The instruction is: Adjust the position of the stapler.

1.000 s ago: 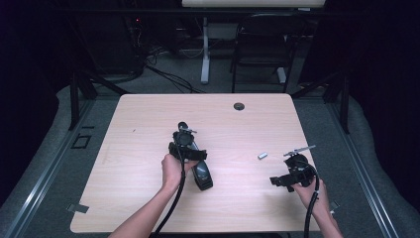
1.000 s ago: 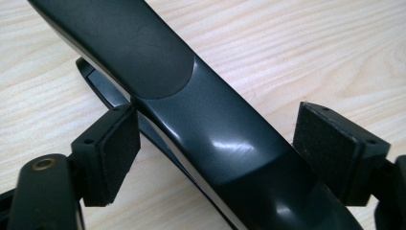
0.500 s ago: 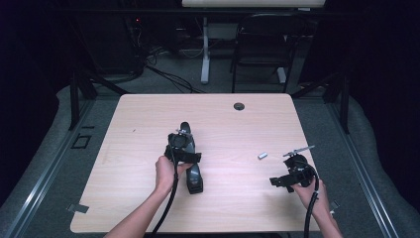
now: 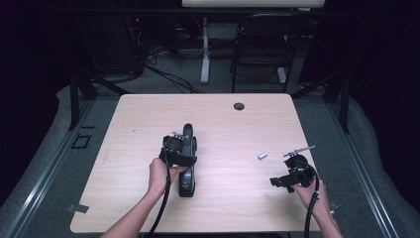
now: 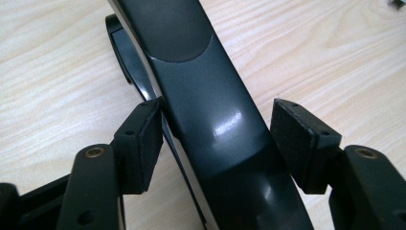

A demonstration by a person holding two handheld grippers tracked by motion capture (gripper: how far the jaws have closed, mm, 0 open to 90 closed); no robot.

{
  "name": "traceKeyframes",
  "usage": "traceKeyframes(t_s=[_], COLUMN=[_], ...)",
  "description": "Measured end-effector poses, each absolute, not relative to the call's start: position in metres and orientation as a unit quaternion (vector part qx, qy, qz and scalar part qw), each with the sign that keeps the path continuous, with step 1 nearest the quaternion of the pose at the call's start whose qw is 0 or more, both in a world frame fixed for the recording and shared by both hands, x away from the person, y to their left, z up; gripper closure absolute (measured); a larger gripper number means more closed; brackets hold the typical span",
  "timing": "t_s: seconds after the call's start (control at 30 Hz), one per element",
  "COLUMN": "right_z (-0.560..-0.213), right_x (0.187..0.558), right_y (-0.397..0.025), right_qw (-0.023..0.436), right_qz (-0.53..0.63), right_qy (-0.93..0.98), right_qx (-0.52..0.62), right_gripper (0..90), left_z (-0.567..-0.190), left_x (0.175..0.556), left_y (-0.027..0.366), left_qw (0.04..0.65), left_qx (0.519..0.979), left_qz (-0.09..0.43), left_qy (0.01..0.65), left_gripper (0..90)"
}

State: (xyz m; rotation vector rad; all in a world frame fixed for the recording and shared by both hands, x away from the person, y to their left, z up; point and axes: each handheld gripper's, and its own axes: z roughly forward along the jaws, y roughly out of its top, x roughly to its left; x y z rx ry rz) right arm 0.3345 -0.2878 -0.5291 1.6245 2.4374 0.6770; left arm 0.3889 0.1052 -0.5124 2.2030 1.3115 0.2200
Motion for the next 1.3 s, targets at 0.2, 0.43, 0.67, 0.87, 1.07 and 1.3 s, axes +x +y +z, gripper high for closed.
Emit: traceKeyframes(t_s=[0.2, 0.43, 0.67, 0.87, 1.07, 1.3], right_z=[-0.530, -0.530, -0.529, -0.530, -0.530, -0.531], right_x=[0.334, 0.334, 0.334, 0.334, 0.334, 0.334], right_y=[-0.287, -0.286, -0.287, -0.285, -0.284, -0.285], right_qw=[0.067, 0.066, 0.061, 0.062, 0.061, 0.060], right_qz=[0.226, 0.228, 0.217, 0.218, 0.217, 0.220], right_qy=[0.808, 0.809, 0.818, 0.815, 0.817, 0.817], right_qx=[0.540, 0.538, 0.530, 0.533, 0.531, 0.530], right_gripper=[13.1, 13.1, 13.1, 13.1, 13.1, 13.1], left_z=[-0.512, -0.511, -0.511, -0.512, -0.512, -0.514], left_x=[0.386, 0.382, 0.381, 0.379, 0.378, 0.378], left_y=[0.108, 0.114, 0.115, 0.111, 0.109, 0.111], left_qw=[0.277, 0.270, 0.266, 0.265, 0.265, 0.287], left_qx=[0.826, 0.832, 0.837, 0.851, 0.860, 0.877], left_qz=[0.081, 0.075, 0.077, 0.088, 0.085, 0.060], left_qy=[0.484, 0.479, 0.471, 0.446, 0.428, 0.381], left_gripper=[38.8, 41.0, 41.6, 43.9, 45.6, 48.3])
